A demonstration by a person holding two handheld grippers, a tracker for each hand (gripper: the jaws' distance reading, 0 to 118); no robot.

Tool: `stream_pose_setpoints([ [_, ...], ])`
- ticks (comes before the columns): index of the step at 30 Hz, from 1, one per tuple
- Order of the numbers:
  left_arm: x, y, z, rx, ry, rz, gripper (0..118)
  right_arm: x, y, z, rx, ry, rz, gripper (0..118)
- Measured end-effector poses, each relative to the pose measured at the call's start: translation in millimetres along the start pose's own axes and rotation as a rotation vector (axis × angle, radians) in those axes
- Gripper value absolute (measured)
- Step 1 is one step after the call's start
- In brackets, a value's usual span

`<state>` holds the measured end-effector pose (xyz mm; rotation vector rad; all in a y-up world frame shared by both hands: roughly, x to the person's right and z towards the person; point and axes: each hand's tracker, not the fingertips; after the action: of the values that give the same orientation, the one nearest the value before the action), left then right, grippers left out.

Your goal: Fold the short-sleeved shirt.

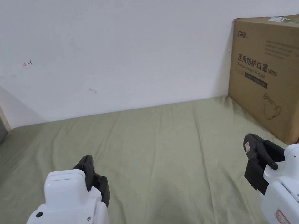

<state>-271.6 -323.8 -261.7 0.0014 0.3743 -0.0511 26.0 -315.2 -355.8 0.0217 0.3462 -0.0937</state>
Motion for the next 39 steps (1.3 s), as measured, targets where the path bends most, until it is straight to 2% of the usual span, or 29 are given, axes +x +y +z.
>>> stream_pose_setpoints([
  [3,1.1,-7.1,3.5,0.01,0.014,0.004,3,6.8,-11.0,-4.4,-0.067,-0.03,-0.036,0],
  [9,-2.9,-6.0,2.0,0.012,0.027,-0.007,3,14.6,-5.9,-0.8,-0.053,-0.037,-0.015,0],
  [11,-11.5,-6.4,0.1,-0.034,-0.021,0.048,3,14.9,-4.3,-2.5,-0.058,-0.003,-0.035,0],
  [13,-24.0,-8.0,-0.7,-0.089,-0.092,0.114,3,13.9,-9.6,-11.9,-0.177,0.132,-0.088,0],
  [14,-29.5,-10.2,-1.5,-0.116,-0.102,0.132,3,14.3,-17.1,-19.7,-0.269,0.227,-0.145,0],
  [16,-42.2,-16.0,-2.2,-0.18,-0.103,0.158,3,12.8,-46.3,-45.7,-0.575,0.421,-0.32,0],
  [18,-55.2,-24.3,-3.1,-0.24,-0.119,0.182,3,5.1,-93.4,-72.5,-0.943,0.511,-0.477,0],
  [19,-62.0,-29.2,-3.5,-0.273,-0.115,0.193,3,-2.0,-117.9,-80.1,-1.094,0.527,-0.513,0],
  [20,-67.9,-33.8,-3.8,-0.305,-0.123,0.205,3,-6.6,-138.3,-81.4,-1.162,0.549,-0.555,0],
  [21,-75.1,-39.1,-4.9,-0.343,-0.132,0.215,3,-12.7,-158.6,-84.2,-1.229,0.566,-0.557,0],
  [23,-89.5,-50.7,-8.3,-0.423,-0.152,0.237,3,-20.4,-183.9,-88.2,-1.26,0.564,-0.504,0],
  [24,-98.1,-59.1,-11.1,-0.468,-0.185,0.269,3,-22.3,-194.1,-91.0,-1.273,0.528,-0.463,0],
  [26,-118.0,-76.9,-20.1,-0.573,-0.301,0.404,3,-19.6,-210.2,-92.6,-1.311,0.463,-0.455,0],
  [28,-140.6,-104.1,-36.2,-0.706,-0.498,0.665,3,-9.6,-218.9,-95.2,-1.327,0.454,-0.542,0],
  [29,-148.5,-119.9,-44.1,-0.771,-0.589,0.786,15,-5.4,-219.2,-94.4,-1.323,0.471,-0.59,0],
  [30,-155.3,-139.8,-52.2,-0.847,-0.655,0.916,49,-2.3,-220.4,-95.3,-1.329,0.476,-0.618,0],
  [31,-158.5,-158.1,-58.0,-0.904,-0.662,0.996,98,-1.5,-220.6,-96.1,-1.329,0.474,-0.601,0],
  [32,-159.0,-173.8,-63.6,-0.951,-0.634,0.994,117,-2.0,-220.9,-96.0,-1.33,0.474,-0.595,0],
  [33,-157.5,-191.8,-70.3,-1.015,-0.648,0.984,115,-2.3,-220.1,-95.3,-1.329,0.477,-0.594,0],
  [35,-146.8,-217.9,-71.1,-1.032,-0.654,0.999,115,-3.4,-220.0,-93.7,-1.326,0.475,-0.593,0],
  [39,-105.3,-244.9,-77.9,-1.167,-0.819,1.155,118,-3.4,-221.6,-93.0,-1.325,0.459,-0.609,0],
])
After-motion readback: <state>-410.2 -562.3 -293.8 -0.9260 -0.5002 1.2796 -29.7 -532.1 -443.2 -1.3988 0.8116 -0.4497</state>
